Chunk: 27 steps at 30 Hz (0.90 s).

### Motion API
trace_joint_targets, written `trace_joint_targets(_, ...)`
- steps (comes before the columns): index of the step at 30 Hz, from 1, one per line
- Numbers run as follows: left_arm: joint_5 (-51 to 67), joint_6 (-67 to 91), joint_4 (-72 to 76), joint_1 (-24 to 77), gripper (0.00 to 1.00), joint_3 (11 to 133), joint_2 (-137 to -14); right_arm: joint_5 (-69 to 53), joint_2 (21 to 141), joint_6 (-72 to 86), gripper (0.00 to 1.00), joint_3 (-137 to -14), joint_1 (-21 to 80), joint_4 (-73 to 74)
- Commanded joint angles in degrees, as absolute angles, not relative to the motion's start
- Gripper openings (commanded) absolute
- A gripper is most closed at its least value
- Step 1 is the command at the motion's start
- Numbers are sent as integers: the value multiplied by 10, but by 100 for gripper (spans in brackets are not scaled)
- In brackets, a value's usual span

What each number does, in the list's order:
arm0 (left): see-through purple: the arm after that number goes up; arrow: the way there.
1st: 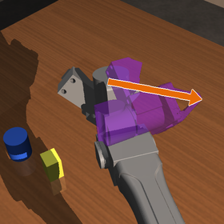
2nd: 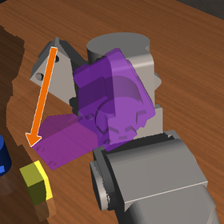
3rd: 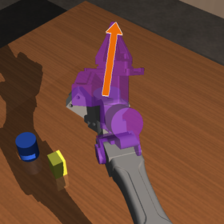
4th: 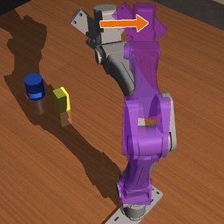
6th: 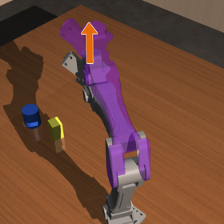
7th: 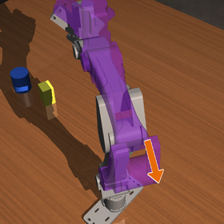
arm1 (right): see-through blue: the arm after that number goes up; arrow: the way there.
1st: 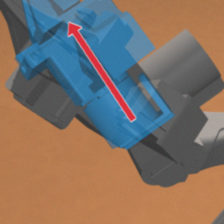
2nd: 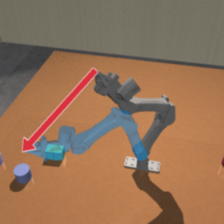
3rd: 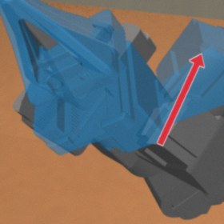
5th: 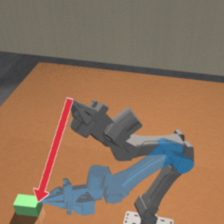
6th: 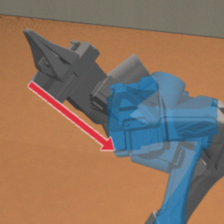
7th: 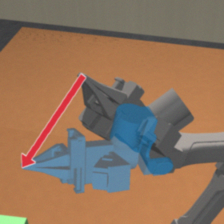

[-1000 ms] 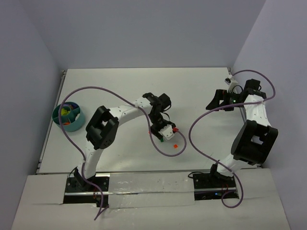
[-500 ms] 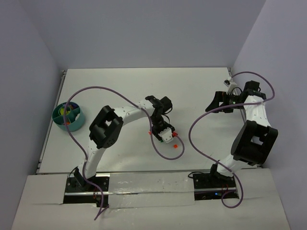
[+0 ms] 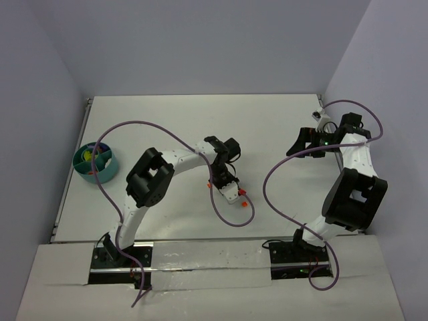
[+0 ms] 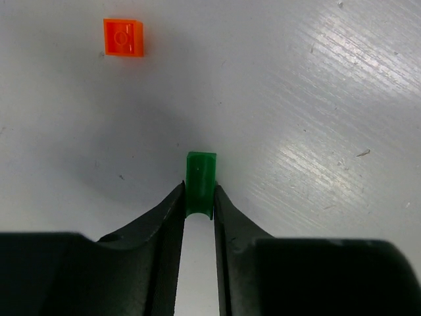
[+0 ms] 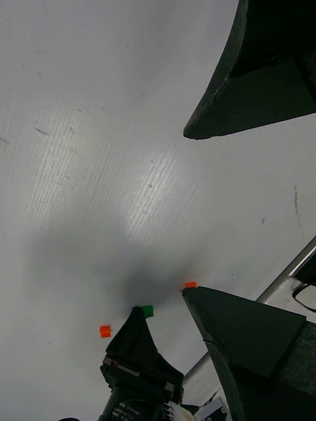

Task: Sort the legos into containers by color

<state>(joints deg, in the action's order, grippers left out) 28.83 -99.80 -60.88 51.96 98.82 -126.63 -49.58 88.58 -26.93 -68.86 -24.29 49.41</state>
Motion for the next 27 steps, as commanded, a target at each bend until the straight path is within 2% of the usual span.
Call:
trace_joint_targets(1,287,-1025,-616,524,25,979,-1264,-504,866,-277,100,-684,-247,499)
trace_joint_targets(6,322,-973,-615,511,10,1004,-1237,-512,866,-270,100,-687,-240,497)
trace_joint_targets(9,387,-842,-632,465,5,1086,-1208,-502,860,-240,100,-686,-209,481)
trace_joint_targets(12,431,-701,-624,416,0,1119,-1156,-485,850,-204,100,-677,-158,449)
trace_joint_targets(16,438,-464,-531,303,0,1072,-1023,-450,827,-142,100,-660,-81,378)
trace_joint_targets(20,408,-330,-502,158,0,1003,-921,-432,826,-103,100,-644,-11,309)
trace_joint_targets(24,379,-301,-557,47,0,1004,-895,-416,883,-107,100,-693,45,321)
trace_joint_targets(27,384,-302,-631,-104,0,1030,-912,-407,917,-111,100,-719,67,320)
